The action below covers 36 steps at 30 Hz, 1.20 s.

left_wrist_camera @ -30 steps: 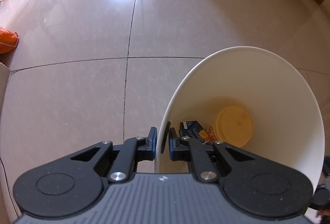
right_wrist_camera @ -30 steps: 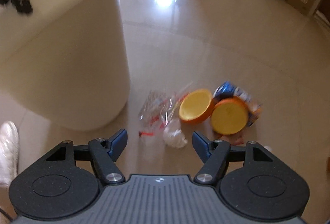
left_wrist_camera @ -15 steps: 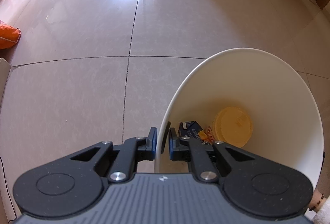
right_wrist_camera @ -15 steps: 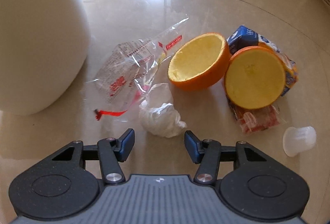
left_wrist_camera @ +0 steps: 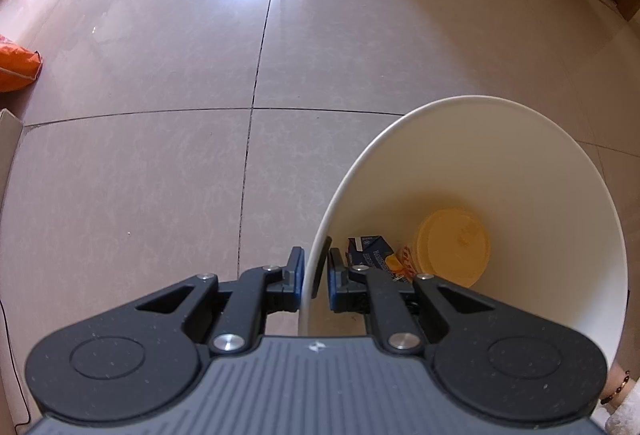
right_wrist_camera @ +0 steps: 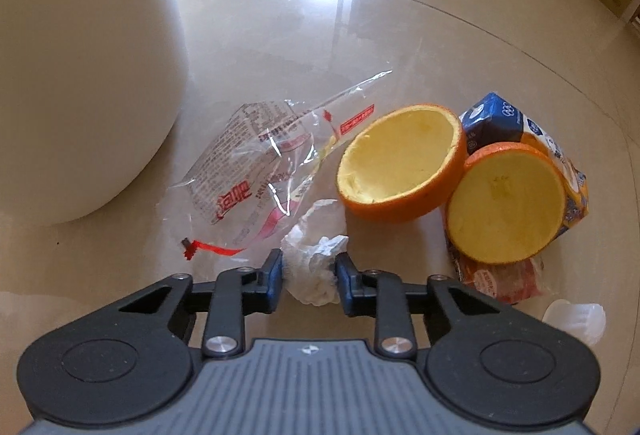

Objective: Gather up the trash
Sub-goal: 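Lower the right tool and grasp the crumpled white tissue, then carry the tissue over the bin and open the right tool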

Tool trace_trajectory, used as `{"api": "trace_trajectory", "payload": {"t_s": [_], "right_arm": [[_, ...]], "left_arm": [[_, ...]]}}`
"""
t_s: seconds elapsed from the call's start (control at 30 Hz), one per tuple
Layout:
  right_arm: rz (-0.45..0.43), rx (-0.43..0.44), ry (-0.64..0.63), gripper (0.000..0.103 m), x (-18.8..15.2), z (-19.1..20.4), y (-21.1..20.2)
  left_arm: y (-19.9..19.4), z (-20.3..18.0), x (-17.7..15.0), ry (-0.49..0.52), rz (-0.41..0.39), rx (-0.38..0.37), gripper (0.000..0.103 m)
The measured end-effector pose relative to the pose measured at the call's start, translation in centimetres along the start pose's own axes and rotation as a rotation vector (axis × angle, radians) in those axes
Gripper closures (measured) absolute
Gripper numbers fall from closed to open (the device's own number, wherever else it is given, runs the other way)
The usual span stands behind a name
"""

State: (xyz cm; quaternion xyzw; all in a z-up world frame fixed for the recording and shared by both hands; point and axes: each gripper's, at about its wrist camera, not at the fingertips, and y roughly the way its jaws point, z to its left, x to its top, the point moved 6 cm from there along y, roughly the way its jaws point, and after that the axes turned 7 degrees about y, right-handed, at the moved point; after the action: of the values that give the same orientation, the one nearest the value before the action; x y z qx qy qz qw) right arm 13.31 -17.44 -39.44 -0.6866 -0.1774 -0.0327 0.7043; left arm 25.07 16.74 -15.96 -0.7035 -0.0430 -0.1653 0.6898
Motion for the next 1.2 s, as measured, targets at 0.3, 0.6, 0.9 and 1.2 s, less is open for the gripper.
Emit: {"api": "trace_trajectory", "payload": {"t_s": [0.3,0.6,0.9,1.2], "right_arm": [[0.072,-0.010,0.058,0.076,0.1,-1.3,-5.0],[0.019,0.011,0.016,0.076,3.5,-0.7,-17.8],[-0.139,0.143,-0.045,0.076,10.2,5.3,-30.0],[-0.176,0.251,-0.114,0.072,13.9,12.2,-31.1]], "left_arm": [[-0.1,-0.1,0.0,0.006,-0.002,0.005,0.093],[0.0,-0.1,0.3,0.009,0.009,0.001,0.093],[0.0,-0.7,0.4,0.038,0.014,0.011,0.093],[0.0,-0.8,0.5,0.041,0.016,0.014,0.093]]}}
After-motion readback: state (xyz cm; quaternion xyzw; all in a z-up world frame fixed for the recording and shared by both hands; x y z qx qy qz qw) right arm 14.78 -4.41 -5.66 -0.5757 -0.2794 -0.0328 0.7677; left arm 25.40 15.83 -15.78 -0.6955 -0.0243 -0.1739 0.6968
